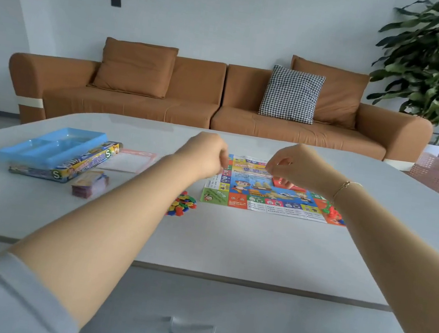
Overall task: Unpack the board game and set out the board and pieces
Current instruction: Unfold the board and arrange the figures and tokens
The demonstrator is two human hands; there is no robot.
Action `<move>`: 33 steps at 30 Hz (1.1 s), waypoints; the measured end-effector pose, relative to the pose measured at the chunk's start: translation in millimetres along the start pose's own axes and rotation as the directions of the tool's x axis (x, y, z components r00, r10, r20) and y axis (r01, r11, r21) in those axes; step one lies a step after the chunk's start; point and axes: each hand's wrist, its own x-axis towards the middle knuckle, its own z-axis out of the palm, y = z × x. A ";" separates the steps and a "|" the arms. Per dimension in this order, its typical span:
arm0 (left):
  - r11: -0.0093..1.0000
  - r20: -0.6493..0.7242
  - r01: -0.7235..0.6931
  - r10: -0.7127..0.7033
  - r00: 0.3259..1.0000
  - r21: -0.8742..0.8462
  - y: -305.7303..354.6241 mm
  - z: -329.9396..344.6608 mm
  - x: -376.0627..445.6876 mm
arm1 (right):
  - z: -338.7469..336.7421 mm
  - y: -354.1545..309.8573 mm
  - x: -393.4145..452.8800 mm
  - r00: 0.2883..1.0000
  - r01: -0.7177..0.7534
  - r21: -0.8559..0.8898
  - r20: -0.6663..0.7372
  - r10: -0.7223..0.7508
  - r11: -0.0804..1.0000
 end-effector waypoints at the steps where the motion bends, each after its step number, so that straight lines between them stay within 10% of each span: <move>1: 1.000 -0.001 -0.022 0.022 1.000 -0.009 11.7 9.8 5.1 | -4.9 6.4 1.0 1.000 -0.002 0.005 -0.020 0.002 1.000; 19: 0.991 0.140 0.002 0.018 0.990 -0.135 58.4 88.1 60.2 | -19.6 68.9 1.9 0.999 0.009 0.033 -0.042 -0.008 0.999; 33: 0.998 0.163 0.065 -0.062 0.985 -0.015 -1.9 -18.9 -17.8 | 9.5 -13.9 -28.3 0.968 0.212 -0.125 0.165 -0.190 0.969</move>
